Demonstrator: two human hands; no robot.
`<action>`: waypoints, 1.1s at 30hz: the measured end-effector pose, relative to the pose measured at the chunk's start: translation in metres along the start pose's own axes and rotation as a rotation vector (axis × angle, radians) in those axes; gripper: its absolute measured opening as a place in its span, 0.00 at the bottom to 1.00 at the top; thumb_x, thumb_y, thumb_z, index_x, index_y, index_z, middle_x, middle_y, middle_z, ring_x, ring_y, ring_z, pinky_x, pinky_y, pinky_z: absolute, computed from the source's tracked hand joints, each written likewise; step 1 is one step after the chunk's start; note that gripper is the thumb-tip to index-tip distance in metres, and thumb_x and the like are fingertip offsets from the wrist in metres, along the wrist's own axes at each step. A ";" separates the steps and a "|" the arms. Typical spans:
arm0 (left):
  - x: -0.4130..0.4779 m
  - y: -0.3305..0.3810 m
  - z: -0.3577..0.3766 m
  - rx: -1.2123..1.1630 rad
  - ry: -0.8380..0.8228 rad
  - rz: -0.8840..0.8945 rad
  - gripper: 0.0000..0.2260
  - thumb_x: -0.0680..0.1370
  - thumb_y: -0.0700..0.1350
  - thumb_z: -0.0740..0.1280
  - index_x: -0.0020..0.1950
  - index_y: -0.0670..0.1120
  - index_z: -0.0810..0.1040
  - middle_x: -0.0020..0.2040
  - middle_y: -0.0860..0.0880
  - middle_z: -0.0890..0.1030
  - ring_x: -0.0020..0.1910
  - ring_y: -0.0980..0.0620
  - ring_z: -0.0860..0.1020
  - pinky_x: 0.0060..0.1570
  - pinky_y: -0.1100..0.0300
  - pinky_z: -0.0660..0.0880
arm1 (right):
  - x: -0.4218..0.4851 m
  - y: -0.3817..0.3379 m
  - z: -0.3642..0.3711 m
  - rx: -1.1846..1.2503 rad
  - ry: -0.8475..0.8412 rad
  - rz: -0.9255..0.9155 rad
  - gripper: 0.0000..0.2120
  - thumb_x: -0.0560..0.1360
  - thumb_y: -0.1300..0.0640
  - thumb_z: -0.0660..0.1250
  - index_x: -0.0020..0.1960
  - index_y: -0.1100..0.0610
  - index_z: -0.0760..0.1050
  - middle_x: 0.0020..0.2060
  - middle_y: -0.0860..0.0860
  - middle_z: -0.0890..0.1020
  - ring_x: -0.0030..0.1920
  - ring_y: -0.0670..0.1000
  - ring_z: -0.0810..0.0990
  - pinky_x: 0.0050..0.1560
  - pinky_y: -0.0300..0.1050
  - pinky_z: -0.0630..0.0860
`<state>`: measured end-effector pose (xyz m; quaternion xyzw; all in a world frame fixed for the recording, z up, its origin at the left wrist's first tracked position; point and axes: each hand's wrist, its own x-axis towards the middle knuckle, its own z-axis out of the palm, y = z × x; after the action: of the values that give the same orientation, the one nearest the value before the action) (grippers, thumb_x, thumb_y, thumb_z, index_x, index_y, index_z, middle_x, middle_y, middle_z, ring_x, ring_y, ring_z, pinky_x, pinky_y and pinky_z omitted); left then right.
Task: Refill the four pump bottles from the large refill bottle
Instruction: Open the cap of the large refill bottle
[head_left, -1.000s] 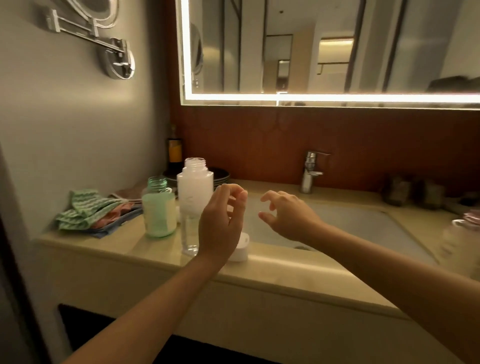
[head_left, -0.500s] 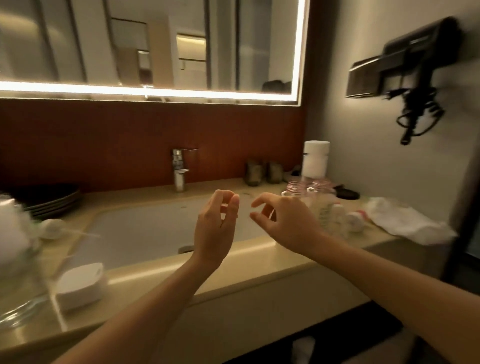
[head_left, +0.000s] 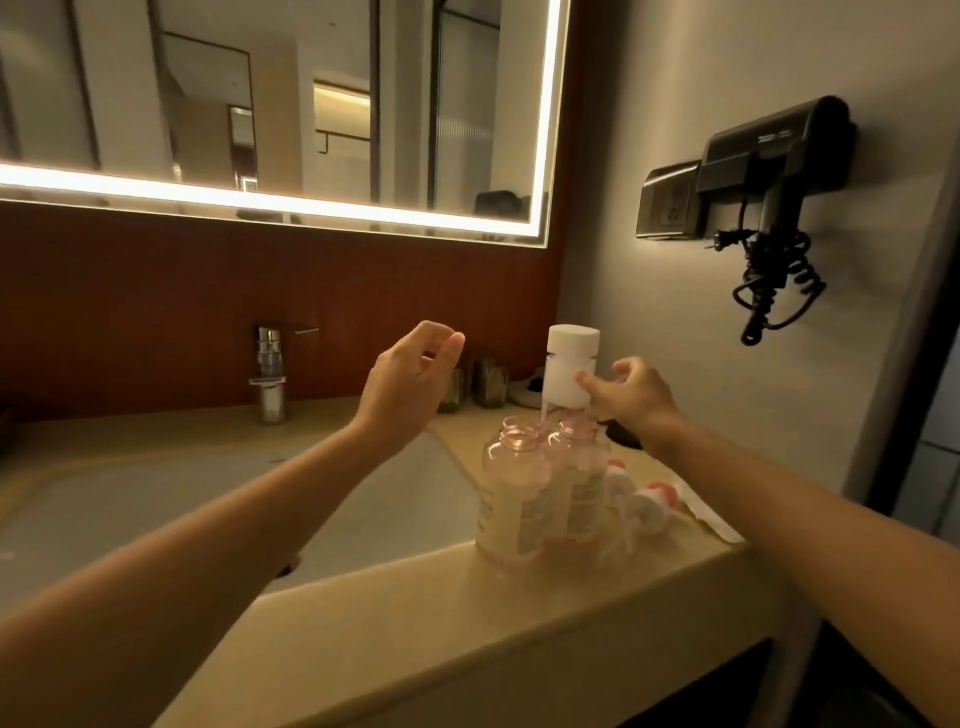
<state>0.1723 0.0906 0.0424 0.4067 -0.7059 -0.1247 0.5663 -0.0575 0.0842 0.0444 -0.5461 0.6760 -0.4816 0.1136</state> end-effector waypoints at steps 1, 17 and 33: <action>0.011 0.001 0.005 0.013 -0.028 -0.003 0.11 0.80 0.52 0.58 0.55 0.48 0.75 0.49 0.50 0.80 0.47 0.52 0.78 0.48 0.55 0.77 | 0.012 0.003 0.006 0.000 -0.013 0.007 0.33 0.71 0.45 0.69 0.68 0.61 0.63 0.64 0.57 0.72 0.61 0.57 0.72 0.54 0.48 0.72; 0.105 -0.031 0.111 0.185 -0.345 0.040 0.21 0.79 0.35 0.56 0.71 0.51 0.66 0.70 0.49 0.69 0.67 0.50 0.68 0.61 0.58 0.69 | 0.099 0.036 0.050 0.209 -0.351 0.032 0.25 0.69 0.61 0.72 0.63 0.58 0.68 0.53 0.51 0.74 0.54 0.53 0.72 0.52 0.51 0.73; 0.093 -0.001 -0.013 0.347 -0.144 0.118 0.23 0.75 0.33 0.60 0.68 0.49 0.68 0.66 0.47 0.74 0.62 0.48 0.72 0.55 0.56 0.74 | 0.051 -0.088 0.068 0.209 -0.401 -0.171 0.30 0.66 0.55 0.76 0.64 0.57 0.69 0.57 0.53 0.77 0.57 0.54 0.75 0.54 0.50 0.76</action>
<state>0.1815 0.0274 0.1110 0.4461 -0.7782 0.0032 0.4420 0.0250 0.0103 0.0964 -0.6714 0.5378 -0.4385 0.2604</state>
